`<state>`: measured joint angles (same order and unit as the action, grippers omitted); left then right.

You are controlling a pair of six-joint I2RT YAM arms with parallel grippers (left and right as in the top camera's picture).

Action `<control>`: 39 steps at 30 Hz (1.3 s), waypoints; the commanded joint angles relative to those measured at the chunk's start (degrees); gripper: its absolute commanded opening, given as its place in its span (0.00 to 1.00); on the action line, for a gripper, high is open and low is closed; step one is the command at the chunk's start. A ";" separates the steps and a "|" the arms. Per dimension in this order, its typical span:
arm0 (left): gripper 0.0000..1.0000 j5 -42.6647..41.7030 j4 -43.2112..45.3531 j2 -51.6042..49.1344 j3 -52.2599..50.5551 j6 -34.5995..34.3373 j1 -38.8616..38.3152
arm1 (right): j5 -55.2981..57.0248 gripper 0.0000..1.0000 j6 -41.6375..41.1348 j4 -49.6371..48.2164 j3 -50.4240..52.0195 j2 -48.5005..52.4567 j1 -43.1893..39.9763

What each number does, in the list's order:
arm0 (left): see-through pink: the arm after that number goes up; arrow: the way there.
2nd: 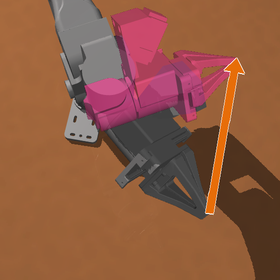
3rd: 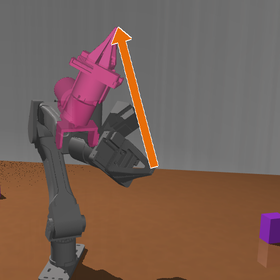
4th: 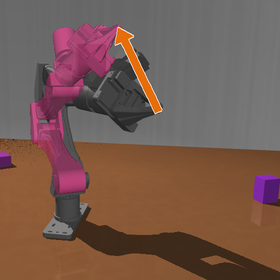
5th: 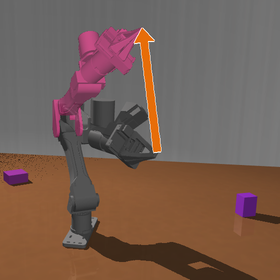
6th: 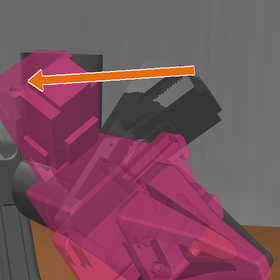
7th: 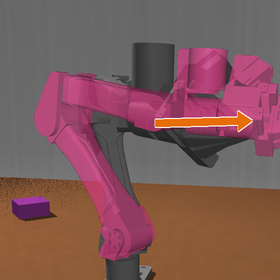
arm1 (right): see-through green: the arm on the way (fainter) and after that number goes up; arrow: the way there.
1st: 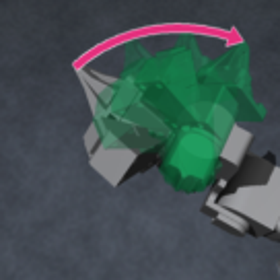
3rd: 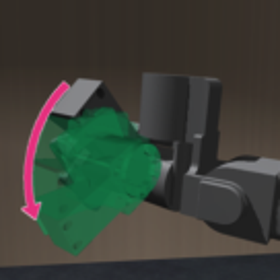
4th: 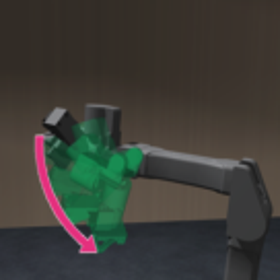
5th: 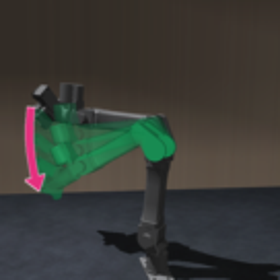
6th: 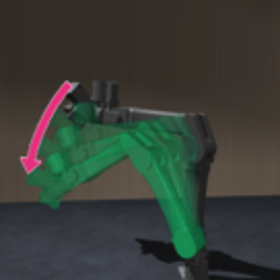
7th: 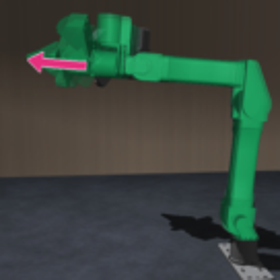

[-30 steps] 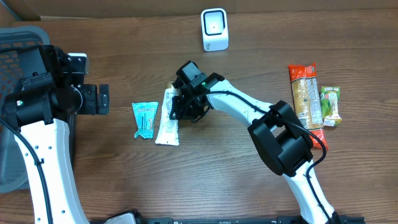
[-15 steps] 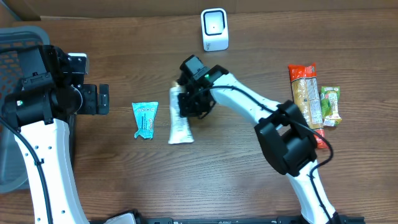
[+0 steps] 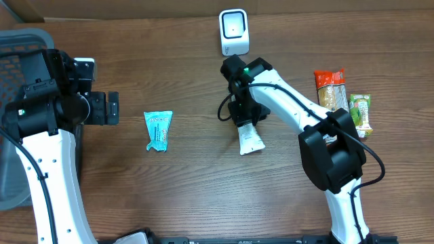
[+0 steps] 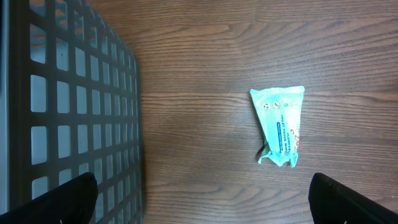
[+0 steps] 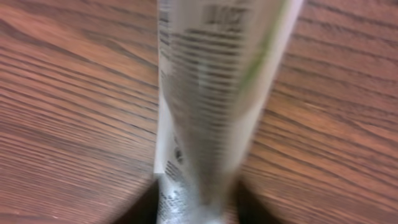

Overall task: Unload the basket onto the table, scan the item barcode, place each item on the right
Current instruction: 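Lift the white tube and swing it right, turning it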

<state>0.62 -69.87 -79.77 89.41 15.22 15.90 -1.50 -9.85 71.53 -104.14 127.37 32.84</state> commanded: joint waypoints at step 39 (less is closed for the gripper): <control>1.00 -0.46 0.02 0.37 0.31 0.87 0.22 | -35.89 0.04 -2.19 -22.80 19.65 -7.76 -15.56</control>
<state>0.62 -69.87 -79.77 89.41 15.22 15.90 -44.97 -11.05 49.30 -81.97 123.90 17.37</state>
